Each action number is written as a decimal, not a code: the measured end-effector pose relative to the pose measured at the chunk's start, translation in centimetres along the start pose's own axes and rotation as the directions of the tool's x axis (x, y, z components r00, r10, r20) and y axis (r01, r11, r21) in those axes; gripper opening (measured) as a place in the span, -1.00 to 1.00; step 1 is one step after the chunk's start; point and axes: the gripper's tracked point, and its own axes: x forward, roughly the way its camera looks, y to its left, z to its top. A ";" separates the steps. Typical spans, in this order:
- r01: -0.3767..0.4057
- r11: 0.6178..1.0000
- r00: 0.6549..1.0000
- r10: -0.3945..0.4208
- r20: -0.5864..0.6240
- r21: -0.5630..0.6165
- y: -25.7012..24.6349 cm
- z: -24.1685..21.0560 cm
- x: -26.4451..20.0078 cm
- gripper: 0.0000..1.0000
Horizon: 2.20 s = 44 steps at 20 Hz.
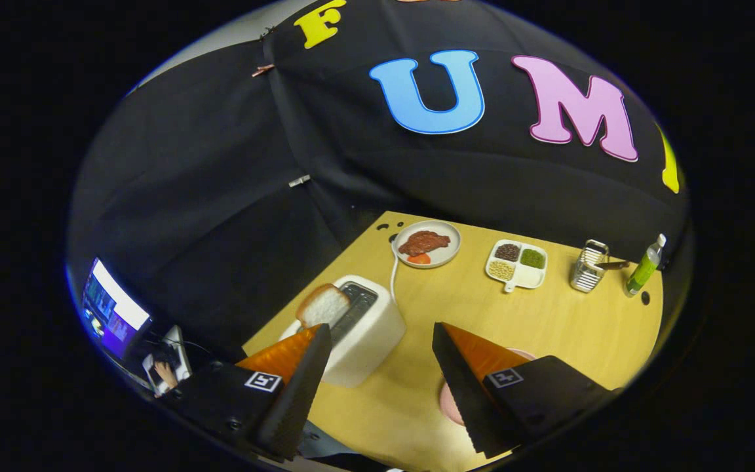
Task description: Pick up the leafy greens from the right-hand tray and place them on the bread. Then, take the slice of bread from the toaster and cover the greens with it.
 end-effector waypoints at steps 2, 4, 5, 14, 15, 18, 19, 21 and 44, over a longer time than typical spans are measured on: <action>-0.027 0.999 0.999 0.028 -0.024 0.043 2.5 0.0 1.5 0.94; -0.024 0.999 0.999 0.026 -0.041 0.048 4.0 -0.1 3.7 0.88; -0.021 0.999 0.998 0.024 -0.052 0.047 4.9 -0.5 4.9 0.88; 0.099 0.989 0.985 -0.082 -0.153 0.106 7.7 -3.6 13.7 0.79; 0.123 0.986 0.980 -0.102 -0.172 0.113 7.5 -4.1 14.4 0.78; 0.179 0.978 0.968 -0.155 -0.196 0.111 7.0 -4.8 16.1 0.77; 0.196 0.975 0.964 -0.171 -0.203 0.109 6.9 -5.0 16.5 0.76; 0.224 0.969 0.956 -0.198 -0.218 0.104 6.5 -5.7 17.1 0.68; 0.168 0.951 0.984 -0.144 -0.107 0.261 6.4 -1.2 10.4 -0.76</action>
